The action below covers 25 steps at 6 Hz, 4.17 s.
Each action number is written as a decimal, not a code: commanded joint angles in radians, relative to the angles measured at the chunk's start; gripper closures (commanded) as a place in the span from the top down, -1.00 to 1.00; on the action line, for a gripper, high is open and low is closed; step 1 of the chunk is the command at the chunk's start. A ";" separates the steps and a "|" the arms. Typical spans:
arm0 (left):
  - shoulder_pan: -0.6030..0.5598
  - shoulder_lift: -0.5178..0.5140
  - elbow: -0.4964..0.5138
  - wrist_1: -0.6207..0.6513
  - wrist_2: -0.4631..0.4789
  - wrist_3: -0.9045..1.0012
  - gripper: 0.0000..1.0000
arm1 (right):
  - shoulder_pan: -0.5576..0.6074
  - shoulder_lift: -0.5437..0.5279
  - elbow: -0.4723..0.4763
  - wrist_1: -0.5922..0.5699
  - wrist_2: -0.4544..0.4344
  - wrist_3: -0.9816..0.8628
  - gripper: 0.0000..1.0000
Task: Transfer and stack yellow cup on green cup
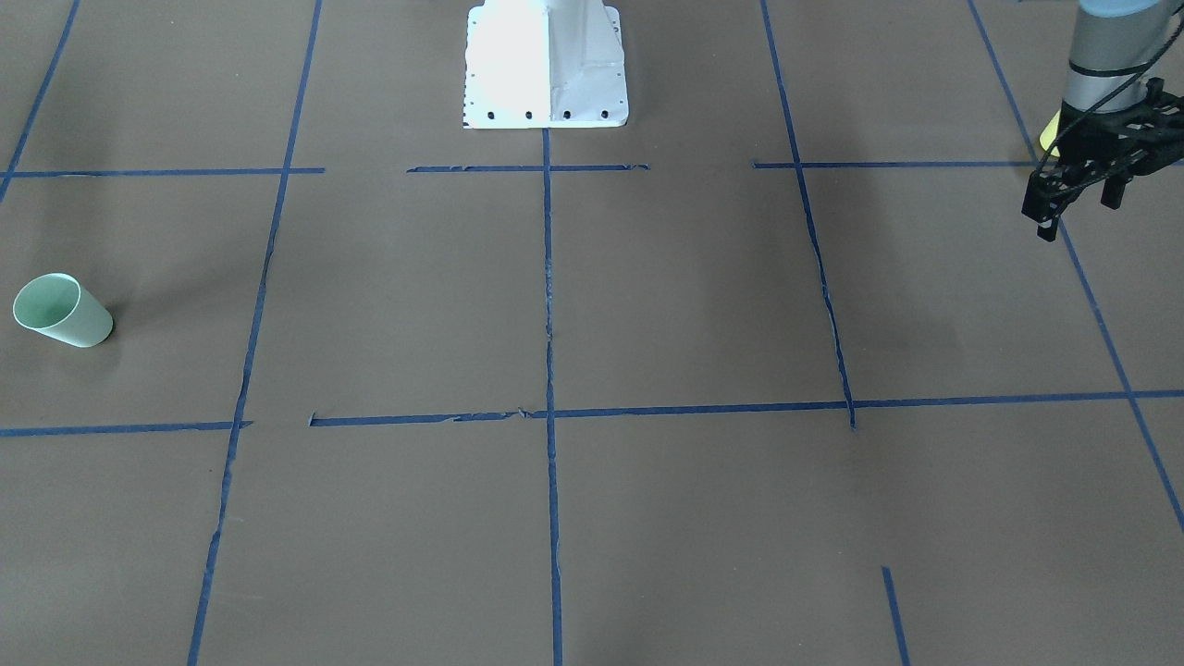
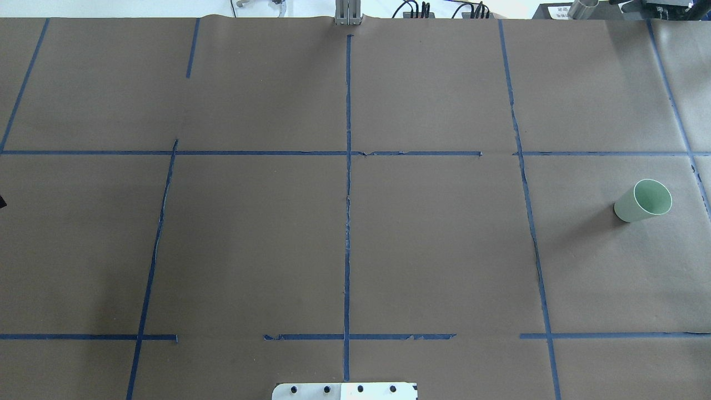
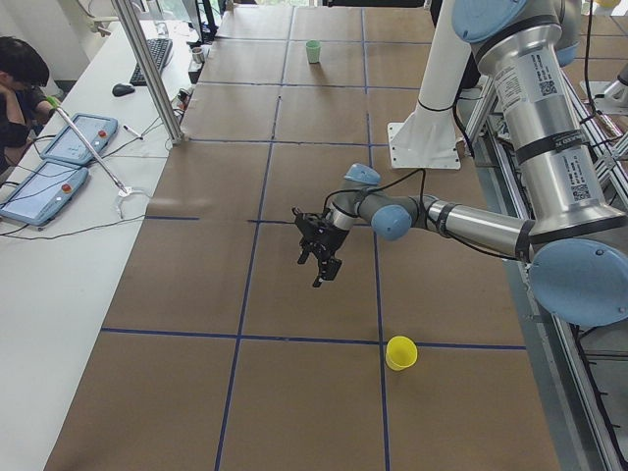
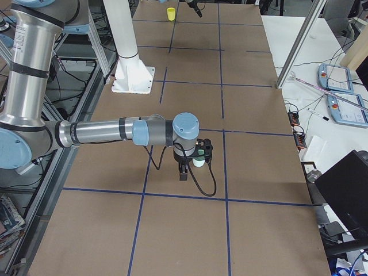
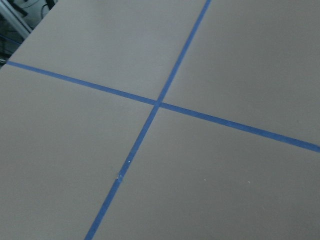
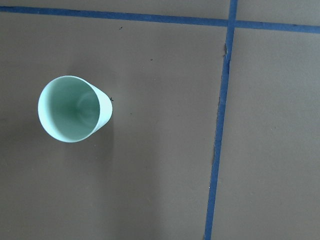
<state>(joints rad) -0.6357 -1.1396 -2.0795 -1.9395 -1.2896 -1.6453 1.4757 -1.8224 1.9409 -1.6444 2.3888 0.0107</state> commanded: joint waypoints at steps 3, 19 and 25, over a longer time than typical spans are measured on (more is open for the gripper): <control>0.201 0.049 -0.001 0.450 0.216 -0.827 1.00 | 0.000 0.002 0.006 0.002 0.004 0.000 1.00; 0.602 -0.097 0.348 0.826 -0.148 -1.384 -0.11 | -0.002 0.017 0.007 0.002 0.004 0.005 1.00; 0.075 -0.098 0.323 0.741 0.292 -0.927 -0.03 | -0.002 0.014 -0.002 -0.002 0.010 0.008 1.00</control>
<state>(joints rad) -0.4339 -1.2170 -1.7573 -1.1441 -1.1133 -2.6982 1.4741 -1.8077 1.9397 -1.6449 2.3983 0.0173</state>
